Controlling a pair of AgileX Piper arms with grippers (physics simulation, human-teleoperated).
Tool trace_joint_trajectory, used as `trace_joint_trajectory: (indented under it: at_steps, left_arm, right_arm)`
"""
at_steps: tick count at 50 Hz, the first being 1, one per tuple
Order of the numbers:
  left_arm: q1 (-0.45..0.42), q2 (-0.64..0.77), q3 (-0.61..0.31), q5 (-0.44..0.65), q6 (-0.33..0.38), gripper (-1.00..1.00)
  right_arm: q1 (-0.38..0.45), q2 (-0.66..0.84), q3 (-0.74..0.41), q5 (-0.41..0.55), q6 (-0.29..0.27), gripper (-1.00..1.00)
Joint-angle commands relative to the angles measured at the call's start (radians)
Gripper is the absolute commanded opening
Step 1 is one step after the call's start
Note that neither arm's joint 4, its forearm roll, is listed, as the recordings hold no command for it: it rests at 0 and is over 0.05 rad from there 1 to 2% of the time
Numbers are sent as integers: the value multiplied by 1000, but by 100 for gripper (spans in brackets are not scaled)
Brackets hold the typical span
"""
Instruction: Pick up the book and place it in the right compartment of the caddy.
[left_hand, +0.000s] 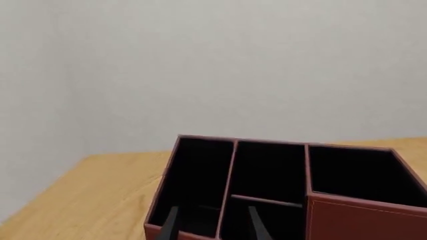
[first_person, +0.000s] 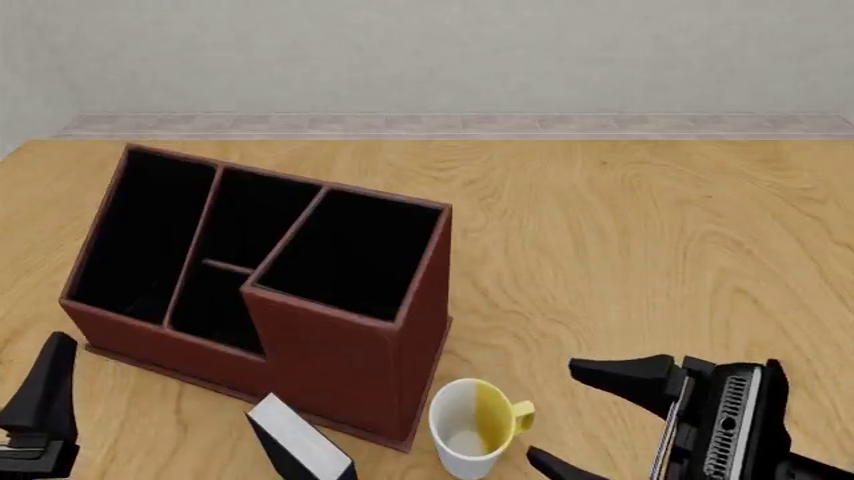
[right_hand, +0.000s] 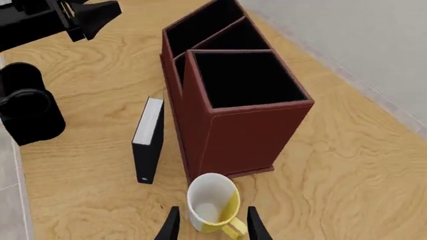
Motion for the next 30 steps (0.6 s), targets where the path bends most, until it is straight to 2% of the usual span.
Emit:
trace_joint_trajectory:
  at_steps: [1,6,7,9,16,30]
  left_arm:
    - [26,0,-25,0,11,100]
    - [35,0,-22,-9,6,100]
    - [33,0,-19,-13,6,100]
    - [31,0,-19,-15,5,100]
    - [29,0,-23,-16,0,100]
    - [29,0,-50,-13,-6,100]
  right_arm:
    - [87,152,-58,-24,-7,100]
    - [124,205,-98,-3,-15,100]
    - [136,238,-113,5,17,100]
    - [133,238,-121,17,-26,100]
    - [140,260,-158,52,-31,100]
    - [182,371,-210,19,-38,100]
